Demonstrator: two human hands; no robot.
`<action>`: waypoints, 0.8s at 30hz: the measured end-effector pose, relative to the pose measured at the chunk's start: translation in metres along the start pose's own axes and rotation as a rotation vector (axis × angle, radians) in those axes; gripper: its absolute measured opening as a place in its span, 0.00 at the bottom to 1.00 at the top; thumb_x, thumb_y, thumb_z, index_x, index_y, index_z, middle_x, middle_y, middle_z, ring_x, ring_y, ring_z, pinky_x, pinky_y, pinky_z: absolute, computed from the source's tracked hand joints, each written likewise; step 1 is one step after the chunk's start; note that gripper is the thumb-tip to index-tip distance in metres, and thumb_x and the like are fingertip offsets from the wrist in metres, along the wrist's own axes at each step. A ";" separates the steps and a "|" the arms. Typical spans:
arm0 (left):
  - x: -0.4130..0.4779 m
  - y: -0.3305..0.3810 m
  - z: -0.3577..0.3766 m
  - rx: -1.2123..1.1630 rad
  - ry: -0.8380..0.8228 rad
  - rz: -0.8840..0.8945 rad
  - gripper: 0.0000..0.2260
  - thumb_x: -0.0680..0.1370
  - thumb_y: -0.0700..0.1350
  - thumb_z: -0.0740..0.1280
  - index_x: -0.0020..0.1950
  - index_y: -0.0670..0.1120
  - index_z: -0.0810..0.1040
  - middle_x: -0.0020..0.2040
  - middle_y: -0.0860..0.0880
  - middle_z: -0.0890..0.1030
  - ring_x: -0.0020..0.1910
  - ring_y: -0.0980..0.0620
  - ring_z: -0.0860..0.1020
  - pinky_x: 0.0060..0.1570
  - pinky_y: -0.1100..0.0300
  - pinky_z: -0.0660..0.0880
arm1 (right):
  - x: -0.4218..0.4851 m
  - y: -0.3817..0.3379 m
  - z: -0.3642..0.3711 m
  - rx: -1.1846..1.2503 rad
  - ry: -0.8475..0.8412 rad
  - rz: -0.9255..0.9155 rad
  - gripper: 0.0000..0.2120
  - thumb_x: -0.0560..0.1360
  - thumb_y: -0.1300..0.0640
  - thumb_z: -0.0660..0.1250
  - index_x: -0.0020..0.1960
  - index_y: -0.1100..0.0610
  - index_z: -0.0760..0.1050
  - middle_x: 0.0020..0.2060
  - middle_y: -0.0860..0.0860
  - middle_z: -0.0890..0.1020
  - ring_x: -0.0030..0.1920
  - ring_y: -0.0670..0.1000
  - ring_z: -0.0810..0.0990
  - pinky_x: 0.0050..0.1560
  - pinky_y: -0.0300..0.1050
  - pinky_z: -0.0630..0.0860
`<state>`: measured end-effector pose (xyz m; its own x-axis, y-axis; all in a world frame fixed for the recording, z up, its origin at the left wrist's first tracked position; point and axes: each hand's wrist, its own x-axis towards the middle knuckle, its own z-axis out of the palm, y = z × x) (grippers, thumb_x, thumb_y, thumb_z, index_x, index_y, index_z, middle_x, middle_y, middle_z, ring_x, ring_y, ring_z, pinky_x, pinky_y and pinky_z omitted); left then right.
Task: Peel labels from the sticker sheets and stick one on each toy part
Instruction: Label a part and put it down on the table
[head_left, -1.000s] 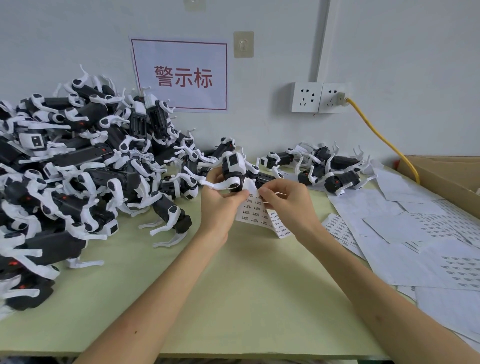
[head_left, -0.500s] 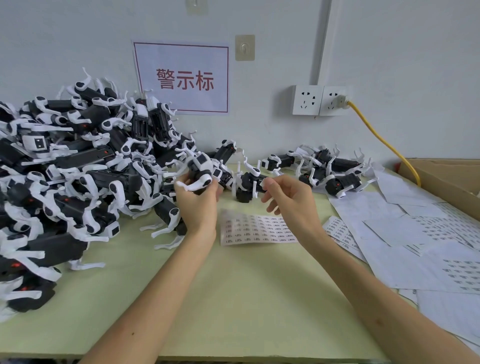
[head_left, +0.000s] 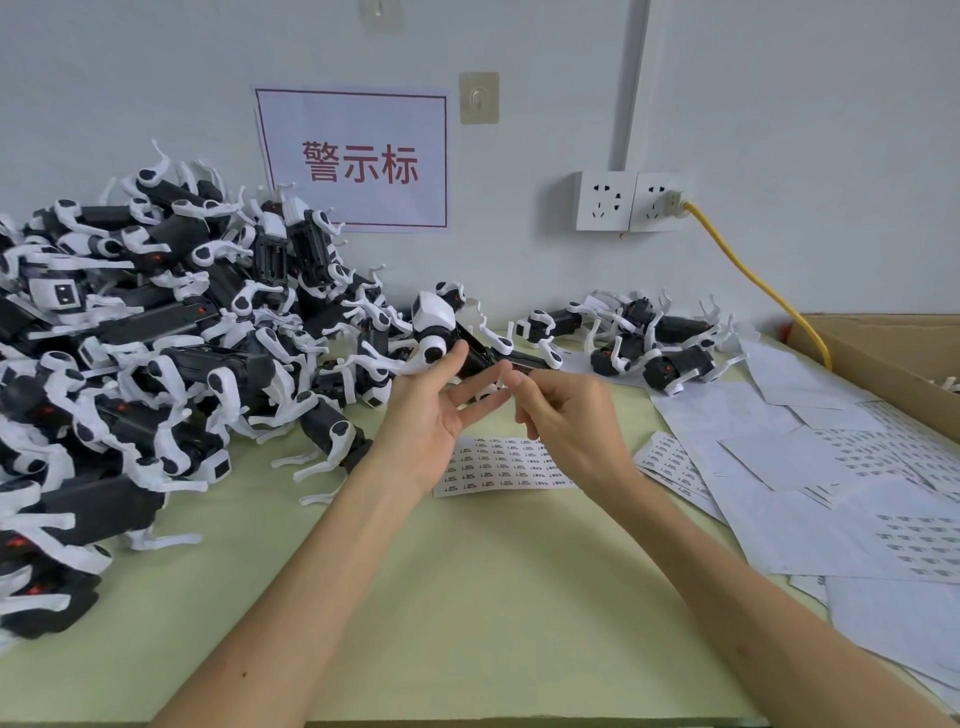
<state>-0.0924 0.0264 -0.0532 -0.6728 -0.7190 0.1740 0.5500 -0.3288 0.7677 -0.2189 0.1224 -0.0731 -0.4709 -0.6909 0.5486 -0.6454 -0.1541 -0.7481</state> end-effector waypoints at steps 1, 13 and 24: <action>0.000 0.000 0.000 -0.005 -0.002 0.008 0.12 0.80 0.42 0.69 0.60 0.41 0.73 0.57 0.37 0.73 0.51 0.43 0.86 0.43 0.54 0.83 | 0.000 0.001 0.000 -0.011 -0.012 -0.005 0.24 0.81 0.41 0.64 0.32 0.54 0.76 0.25 0.52 0.77 0.24 0.44 0.68 0.29 0.41 0.66; 0.001 0.005 -0.004 -0.038 -0.006 0.019 0.18 0.75 0.47 0.70 0.62 0.43 0.73 0.59 0.42 0.76 0.48 0.50 0.86 0.48 0.57 0.83 | 0.000 0.000 0.000 -0.057 -0.023 -0.037 0.23 0.81 0.43 0.66 0.32 0.54 0.76 0.24 0.52 0.78 0.24 0.45 0.69 0.29 0.44 0.67; 0.003 0.004 -0.008 -0.045 0.004 0.028 0.05 0.79 0.46 0.68 0.50 0.45 0.76 0.42 0.48 0.85 0.45 0.51 0.87 0.45 0.61 0.82 | 0.000 0.001 0.000 -0.114 -0.010 -0.028 0.20 0.81 0.44 0.67 0.32 0.50 0.77 0.24 0.49 0.78 0.23 0.44 0.70 0.29 0.41 0.67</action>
<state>-0.0880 0.0182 -0.0544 -0.6546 -0.7311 0.1924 0.5906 -0.3357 0.7339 -0.2190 0.1223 -0.0739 -0.4462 -0.6945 0.5644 -0.7228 -0.0922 -0.6849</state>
